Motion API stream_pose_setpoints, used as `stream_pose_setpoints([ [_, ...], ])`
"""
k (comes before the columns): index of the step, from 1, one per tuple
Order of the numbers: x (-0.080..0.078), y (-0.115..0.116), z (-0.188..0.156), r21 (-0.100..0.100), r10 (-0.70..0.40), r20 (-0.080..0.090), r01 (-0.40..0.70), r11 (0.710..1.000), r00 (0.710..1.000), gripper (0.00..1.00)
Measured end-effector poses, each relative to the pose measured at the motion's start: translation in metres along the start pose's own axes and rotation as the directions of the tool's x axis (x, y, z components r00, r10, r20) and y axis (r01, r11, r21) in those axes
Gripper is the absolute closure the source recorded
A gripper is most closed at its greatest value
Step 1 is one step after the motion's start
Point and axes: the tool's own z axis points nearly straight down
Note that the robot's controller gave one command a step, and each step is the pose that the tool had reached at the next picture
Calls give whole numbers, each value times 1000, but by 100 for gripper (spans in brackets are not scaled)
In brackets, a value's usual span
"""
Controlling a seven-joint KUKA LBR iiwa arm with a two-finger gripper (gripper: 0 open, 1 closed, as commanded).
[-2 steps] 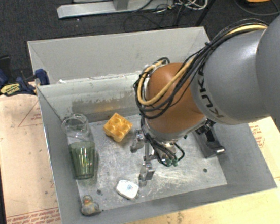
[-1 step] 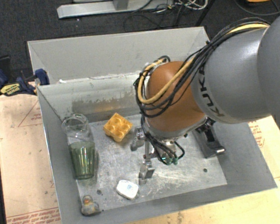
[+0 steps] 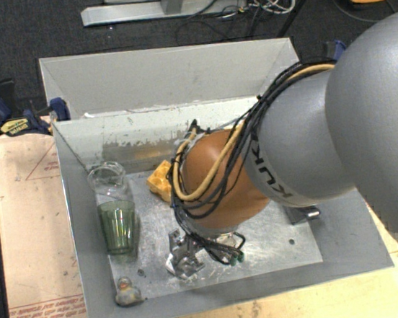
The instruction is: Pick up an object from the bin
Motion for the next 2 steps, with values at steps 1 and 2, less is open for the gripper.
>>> stream_pose_setpoints([
  [1, 0, 0, 0, 0, 0, 0, 0, 1000, 1000, 100],
  [2, -15, -25, -25, -1, 472, 5, -472, 881, 881, 0],
])
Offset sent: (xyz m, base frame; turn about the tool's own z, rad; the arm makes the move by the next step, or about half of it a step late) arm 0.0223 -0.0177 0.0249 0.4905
